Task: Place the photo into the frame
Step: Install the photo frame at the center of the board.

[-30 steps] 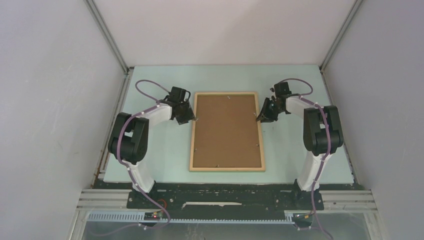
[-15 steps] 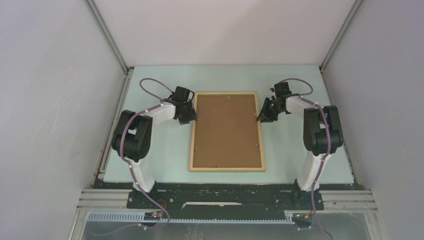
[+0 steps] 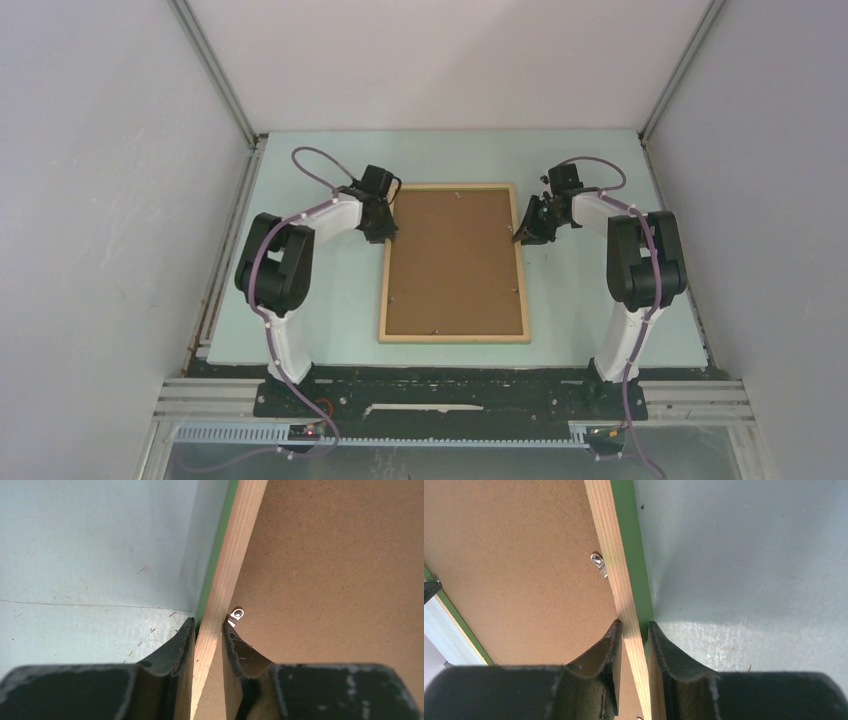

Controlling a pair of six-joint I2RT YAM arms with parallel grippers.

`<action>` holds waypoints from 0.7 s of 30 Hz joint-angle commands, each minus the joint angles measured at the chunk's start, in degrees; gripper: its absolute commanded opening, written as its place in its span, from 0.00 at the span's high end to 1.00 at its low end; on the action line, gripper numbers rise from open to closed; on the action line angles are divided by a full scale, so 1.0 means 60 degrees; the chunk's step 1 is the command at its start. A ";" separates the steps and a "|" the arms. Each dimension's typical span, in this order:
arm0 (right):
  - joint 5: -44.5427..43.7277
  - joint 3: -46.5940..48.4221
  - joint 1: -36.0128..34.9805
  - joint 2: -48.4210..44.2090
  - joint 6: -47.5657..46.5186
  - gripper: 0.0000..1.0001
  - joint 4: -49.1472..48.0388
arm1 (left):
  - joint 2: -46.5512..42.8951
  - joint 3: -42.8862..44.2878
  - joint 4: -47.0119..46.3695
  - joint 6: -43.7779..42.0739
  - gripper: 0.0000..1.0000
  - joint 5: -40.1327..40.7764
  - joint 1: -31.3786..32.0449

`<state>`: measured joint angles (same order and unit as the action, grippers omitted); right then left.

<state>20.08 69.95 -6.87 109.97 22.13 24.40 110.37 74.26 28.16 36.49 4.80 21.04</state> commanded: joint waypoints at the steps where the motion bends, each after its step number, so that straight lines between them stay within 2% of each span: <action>1: -0.0029 0.0251 -0.0019 0.0124 -0.0114 0.71 0.0013 | 0.0257 -0.0343 0.0161 0.0444 0.81 0.1944 -0.0121; 6: -0.0012 0.0250 -0.0030 0.0168 -0.0114 0.71 0.0011 | -0.0783 -0.1567 -0.1628 0.0204 0.91 0.1947 -0.0052; 11: -0.0048 0.0250 -0.0041 0.0172 -0.0118 0.72 0.0011 | -0.1884 -0.2197 -0.2737 -0.0724 0.90 0.2254 0.0081; 14: -0.0065 0.0258 -0.0042 0.0179 -0.0114 0.72 -0.0034 | -0.2301 -0.2403 -0.3102 -0.1136 0.80 0.1964 0.0097; 17: -0.0061 0.0331 -0.0055 0.0235 -0.0124 0.73 0.0027 | -0.2355 -0.2239 -0.2922 -0.1108 0.66 0.1303 0.0083; 21: -0.0132 0.0497 -0.0124 0.0276 -0.0191 0.75 0.0194 | -0.2369 -0.2114 -0.2595 -0.0513 0.58 0.0729 0.0083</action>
<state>21.52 70.63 -7.66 110.69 22.00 24.67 98.98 60.58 13.41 32.47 10.31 21.89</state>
